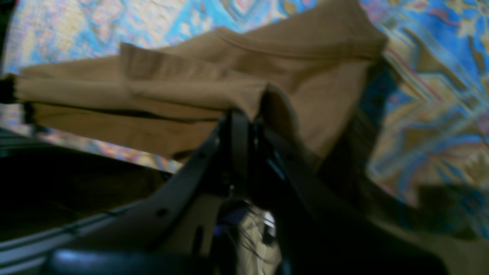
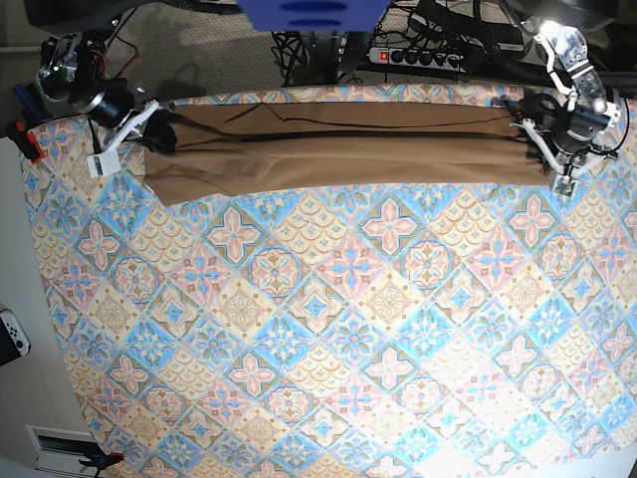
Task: Layout the t-shirt on the table in an organized manner, then fold the t-shirt properly
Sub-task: 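Lift the shirt edge with both grippers and fold it over lengthwise, then lay the folded strip flat and regrasp its ends with both grippers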
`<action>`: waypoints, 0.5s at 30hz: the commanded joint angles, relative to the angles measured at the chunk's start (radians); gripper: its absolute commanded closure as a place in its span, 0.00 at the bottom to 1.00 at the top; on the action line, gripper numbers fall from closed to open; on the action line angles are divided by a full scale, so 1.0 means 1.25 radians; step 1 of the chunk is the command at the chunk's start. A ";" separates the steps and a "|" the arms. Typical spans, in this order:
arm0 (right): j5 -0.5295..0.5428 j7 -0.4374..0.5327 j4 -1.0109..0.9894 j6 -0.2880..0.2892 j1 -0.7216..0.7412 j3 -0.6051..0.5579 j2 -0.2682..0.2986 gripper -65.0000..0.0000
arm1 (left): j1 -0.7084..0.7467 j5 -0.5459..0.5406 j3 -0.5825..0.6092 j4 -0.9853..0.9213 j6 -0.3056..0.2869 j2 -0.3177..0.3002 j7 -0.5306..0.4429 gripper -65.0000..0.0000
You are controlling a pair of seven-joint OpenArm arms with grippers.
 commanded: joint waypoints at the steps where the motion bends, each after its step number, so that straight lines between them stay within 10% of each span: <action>1: -0.002 0.012 0.011 0.000 0.001 0.005 0.009 1.00 | -0.003 0.015 -0.001 0.012 0.005 0.003 -0.010 1.00; 9: -0.093 0.011 0.008 0.001 0.002 -0.072 0.008 1.00 | -0.003 0.062 0.001 0.012 0.005 0.012 -0.006 1.00; 15: -0.095 0.012 0.004 0.001 0.002 -0.085 0.008 0.88 | 0.001 0.070 0.003 0.012 0.005 0.011 -0.006 0.75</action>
